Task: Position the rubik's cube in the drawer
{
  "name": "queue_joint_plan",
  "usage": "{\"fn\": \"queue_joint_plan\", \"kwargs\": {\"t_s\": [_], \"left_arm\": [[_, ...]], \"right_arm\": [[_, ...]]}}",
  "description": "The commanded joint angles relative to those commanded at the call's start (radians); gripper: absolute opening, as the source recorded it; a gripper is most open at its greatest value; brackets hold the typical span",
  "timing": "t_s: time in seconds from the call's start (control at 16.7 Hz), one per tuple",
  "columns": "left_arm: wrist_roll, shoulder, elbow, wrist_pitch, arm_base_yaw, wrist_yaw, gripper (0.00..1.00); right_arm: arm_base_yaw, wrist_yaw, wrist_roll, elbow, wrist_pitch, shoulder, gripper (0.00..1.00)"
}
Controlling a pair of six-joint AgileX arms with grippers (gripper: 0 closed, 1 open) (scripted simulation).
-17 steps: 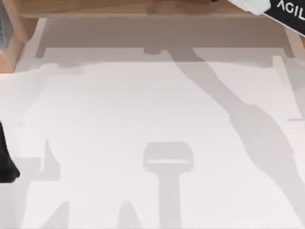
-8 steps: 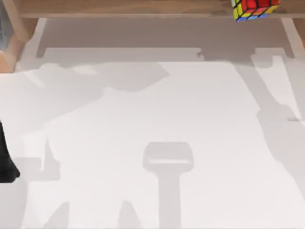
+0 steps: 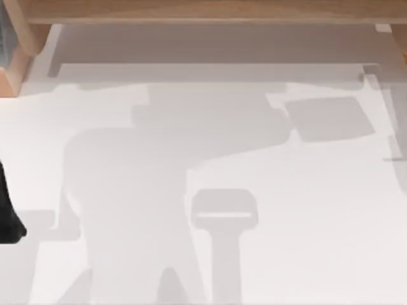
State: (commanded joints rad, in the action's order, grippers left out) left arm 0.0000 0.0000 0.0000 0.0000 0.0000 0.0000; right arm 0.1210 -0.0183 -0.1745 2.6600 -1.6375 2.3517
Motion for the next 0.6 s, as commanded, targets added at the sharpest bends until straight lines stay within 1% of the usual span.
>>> {"fn": "queue_joint_plan", "kwargs": {"t_s": [0.18,0.3,0.42,0.6], "left_arm": [[0.0,0.0,0.0,0.0,0.0,0.0,1.0],[0.0,0.0,0.0,0.0,0.0,0.0,1.0],[0.0,0.0,0.0,0.0,0.0,0.0,1.0],[0.0,0.0,0.0,0.0,0.0,0.0,1.0]], "right_arm": [[0.127,0.001,-0.077,0.114,-0.052,0.131,0.0],[0.186,0.004,-0.12,0.174,-0.064,0.238,0.0],[0.228,0.007,-0.152,0.215,-0.066,0.333,0.0],[0.255,0.009,-0.177,0.239,-0.069,0.409,0.0]]}}
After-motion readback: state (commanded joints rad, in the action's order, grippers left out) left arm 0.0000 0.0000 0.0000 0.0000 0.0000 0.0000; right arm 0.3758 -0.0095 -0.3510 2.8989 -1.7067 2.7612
